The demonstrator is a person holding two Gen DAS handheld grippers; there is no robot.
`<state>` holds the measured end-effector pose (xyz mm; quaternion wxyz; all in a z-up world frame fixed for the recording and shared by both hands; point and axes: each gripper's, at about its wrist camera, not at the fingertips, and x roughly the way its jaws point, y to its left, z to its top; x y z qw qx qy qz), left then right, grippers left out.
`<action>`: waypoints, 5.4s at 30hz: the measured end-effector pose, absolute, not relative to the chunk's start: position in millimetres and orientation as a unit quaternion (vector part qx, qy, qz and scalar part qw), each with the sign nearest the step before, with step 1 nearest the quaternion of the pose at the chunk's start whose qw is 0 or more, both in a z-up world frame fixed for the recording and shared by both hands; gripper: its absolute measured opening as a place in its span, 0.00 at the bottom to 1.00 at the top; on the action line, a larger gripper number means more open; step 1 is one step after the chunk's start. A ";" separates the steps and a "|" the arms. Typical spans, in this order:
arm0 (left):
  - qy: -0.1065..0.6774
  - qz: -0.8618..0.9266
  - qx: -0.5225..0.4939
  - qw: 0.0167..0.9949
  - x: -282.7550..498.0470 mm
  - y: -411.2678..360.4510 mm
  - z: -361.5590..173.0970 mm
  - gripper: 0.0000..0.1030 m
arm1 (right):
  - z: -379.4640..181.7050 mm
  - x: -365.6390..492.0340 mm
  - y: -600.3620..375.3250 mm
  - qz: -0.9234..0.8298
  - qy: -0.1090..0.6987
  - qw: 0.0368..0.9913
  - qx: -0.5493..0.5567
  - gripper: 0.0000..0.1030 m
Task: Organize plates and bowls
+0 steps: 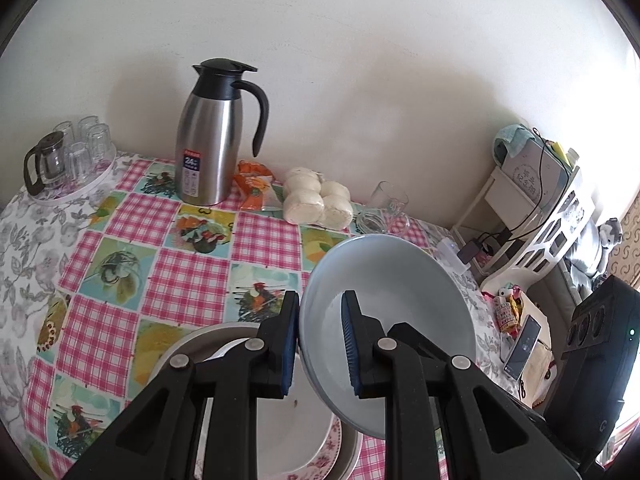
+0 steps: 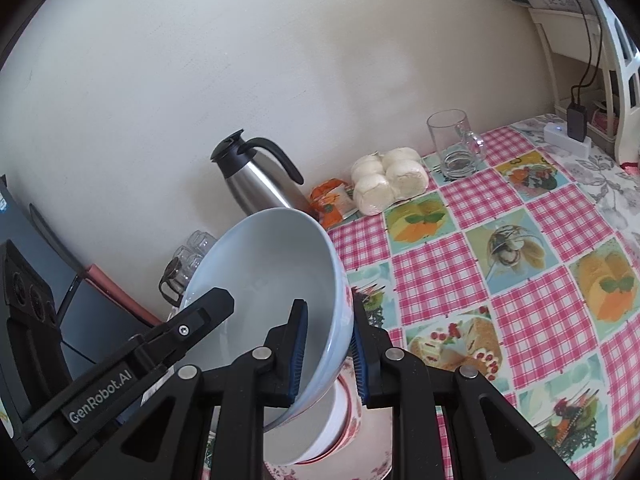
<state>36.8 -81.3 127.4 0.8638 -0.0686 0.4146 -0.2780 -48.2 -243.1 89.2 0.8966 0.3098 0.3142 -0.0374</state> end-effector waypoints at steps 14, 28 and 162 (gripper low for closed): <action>0.473 -0.238 -0.106 0.842 40.3 -34.6 84.7 0.20 | 58.2 -34.5 -197.2 -0.018 0.368 0.884 0.287 0.22; 0.500 -0.217 -0.108 0.832 42.2 -24.1 71.1 0.20 | 35.5 -28.5 -180.9 -0.022 0.408 0.870 0.275 0.22; 0.486 -0.047 -0.041 0.872 48.8 -2.0 67.3 0.93 | 41.0 -42.4 -211.9 -0.091 0.385 0.901 0.179 1.00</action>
